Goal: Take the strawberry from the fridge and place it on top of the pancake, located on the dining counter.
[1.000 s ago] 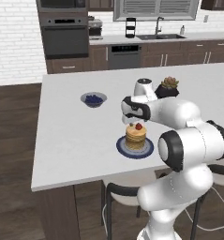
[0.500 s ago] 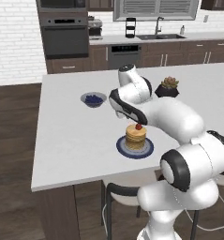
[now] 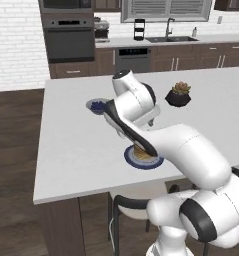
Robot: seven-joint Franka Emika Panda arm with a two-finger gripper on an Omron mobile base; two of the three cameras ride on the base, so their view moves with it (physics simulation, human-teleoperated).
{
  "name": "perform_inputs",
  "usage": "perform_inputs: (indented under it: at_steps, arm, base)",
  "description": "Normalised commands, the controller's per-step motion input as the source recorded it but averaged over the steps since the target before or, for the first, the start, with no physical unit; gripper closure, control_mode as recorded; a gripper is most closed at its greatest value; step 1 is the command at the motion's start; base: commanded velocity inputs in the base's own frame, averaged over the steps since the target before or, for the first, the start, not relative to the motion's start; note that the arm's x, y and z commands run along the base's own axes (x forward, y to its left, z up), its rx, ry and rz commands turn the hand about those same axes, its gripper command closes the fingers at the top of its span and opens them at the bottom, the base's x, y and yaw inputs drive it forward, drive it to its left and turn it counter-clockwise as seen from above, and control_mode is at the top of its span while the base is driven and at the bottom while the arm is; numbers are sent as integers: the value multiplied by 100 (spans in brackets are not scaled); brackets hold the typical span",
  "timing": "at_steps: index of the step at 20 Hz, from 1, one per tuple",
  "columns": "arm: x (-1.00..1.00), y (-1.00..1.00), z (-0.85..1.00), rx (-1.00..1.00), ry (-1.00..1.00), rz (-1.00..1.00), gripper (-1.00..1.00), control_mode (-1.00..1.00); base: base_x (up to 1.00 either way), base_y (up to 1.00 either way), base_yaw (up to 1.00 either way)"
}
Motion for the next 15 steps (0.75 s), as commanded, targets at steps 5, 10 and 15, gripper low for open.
perform_inputs:
  at_steps: [5,10,15]
  arm:
    - [-100,14,-25,1,13,0,-100,-100]
    - [-93,2,-49,-2,9,2,-100,-100]
    - [-29,0,-52,-5,14,6,-100,-100]
  base:
    - [0,0,0]
    - [0,0,0]
    - [0,0,0]
